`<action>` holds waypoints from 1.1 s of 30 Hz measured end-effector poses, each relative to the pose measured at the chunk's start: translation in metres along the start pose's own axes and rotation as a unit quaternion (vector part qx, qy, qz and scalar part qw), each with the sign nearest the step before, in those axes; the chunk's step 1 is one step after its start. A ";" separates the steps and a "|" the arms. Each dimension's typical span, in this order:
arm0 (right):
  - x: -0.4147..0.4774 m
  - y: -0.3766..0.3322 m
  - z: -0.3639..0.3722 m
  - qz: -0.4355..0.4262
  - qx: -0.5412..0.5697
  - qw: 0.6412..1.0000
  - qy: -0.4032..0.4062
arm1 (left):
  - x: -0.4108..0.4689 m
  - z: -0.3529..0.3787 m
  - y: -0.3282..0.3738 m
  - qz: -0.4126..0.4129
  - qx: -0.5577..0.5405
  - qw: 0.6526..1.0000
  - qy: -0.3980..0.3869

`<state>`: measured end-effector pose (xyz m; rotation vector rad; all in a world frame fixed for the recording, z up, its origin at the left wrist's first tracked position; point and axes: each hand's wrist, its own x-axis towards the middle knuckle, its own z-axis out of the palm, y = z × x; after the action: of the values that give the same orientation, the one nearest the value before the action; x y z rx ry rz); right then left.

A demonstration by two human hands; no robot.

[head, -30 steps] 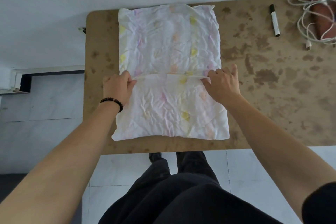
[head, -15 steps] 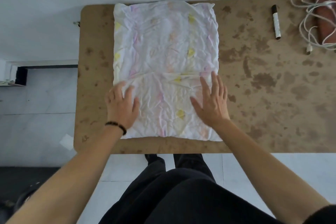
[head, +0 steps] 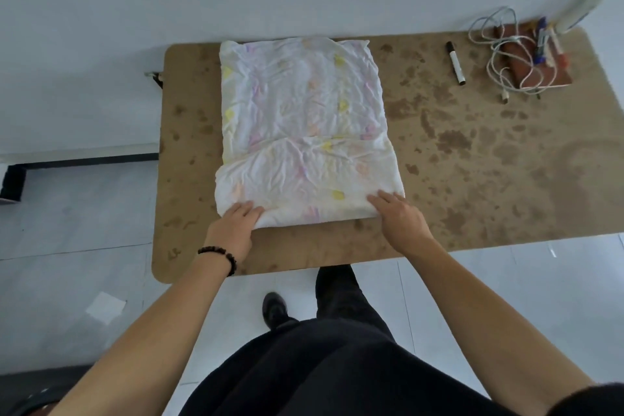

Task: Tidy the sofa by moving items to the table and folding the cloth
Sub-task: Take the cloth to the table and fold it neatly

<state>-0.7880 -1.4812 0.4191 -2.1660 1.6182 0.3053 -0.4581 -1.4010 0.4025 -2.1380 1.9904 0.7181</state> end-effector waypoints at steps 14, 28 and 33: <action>-0.126 -0.039 0.018 0.060 0.114 0.978 0.164 | -0.125 0.000 -0.027 0.014 -0.119 0.986 0.118; 0.072 -0.019 -0.094 0.150 0.357 0.901 0.198 | 0.062 -0.120 -0.040 -0.124 -0.352 0.892 0.253; 0.178 -0.006 -0.118 0.172 0.335 0.914 0.149 | 0.172 -0.151 -0.043 -0.158 -0.333 0.912 0.181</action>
<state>-0.7372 -1.6865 0.4513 -1.4474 1.9036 -0.4539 -0.3758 -1.6135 0.4523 -3.0940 1.6016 1.1299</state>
